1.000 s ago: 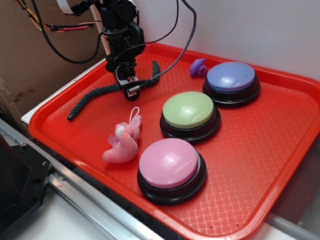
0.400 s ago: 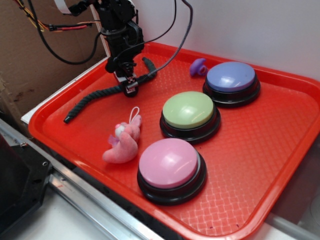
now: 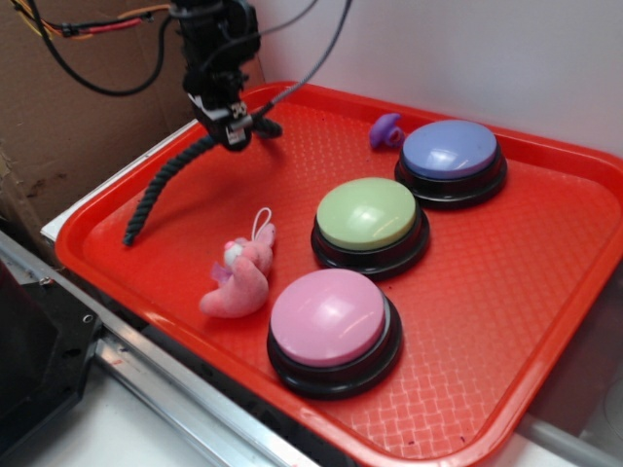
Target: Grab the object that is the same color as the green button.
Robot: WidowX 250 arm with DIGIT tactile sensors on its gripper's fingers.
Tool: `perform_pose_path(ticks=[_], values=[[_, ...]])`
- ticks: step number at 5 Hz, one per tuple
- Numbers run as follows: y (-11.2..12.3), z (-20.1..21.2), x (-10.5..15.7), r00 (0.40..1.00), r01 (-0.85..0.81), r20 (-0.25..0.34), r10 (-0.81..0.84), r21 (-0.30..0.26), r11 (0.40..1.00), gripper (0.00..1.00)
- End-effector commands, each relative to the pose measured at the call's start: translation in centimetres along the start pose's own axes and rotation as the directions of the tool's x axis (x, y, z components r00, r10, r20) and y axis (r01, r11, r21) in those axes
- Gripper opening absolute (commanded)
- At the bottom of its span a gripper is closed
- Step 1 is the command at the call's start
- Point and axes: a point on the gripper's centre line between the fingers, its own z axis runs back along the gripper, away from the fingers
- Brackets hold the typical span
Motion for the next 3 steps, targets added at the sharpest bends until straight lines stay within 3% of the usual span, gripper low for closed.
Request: perform_pose_path(ticks=[1,3], values=[[0.1,10.2,-0.7,0.955,-0.259,0.144,0.258,-0.014,0.966,0.0],[-1.9,14.9,-1.3,0.927,-0.33,0.182,0.327,-0.015,0.944,0.0]])
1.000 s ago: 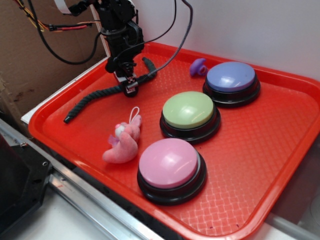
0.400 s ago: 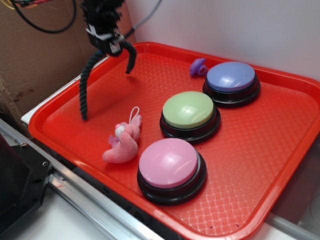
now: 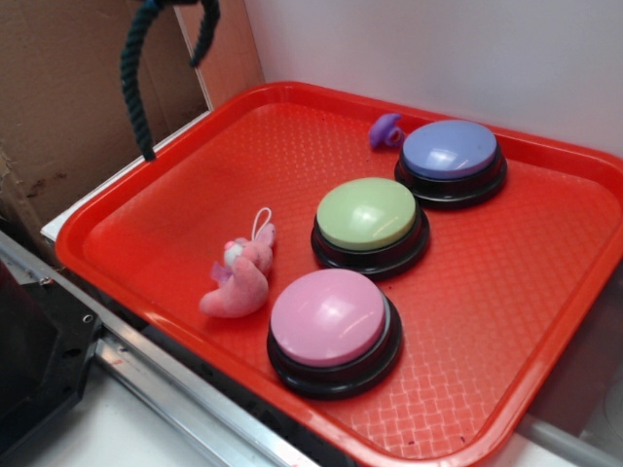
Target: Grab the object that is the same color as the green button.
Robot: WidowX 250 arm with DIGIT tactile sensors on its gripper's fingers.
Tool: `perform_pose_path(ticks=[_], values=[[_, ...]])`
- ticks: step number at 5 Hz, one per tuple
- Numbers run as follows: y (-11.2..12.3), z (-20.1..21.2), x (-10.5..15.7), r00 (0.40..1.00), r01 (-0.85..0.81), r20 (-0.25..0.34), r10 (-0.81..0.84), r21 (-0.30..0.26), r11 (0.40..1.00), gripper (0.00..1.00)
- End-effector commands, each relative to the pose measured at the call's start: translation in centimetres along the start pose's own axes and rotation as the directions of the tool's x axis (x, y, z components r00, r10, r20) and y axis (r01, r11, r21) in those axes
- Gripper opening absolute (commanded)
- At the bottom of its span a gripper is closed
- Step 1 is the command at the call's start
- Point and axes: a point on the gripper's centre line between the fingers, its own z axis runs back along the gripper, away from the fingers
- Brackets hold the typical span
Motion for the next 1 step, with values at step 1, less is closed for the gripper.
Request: perform_pose_path(ticks=[1], values=[[-0.25,1.79,-0.19,0.994,-0.062,0.086,0.061,0.007,0.998,0.0]])
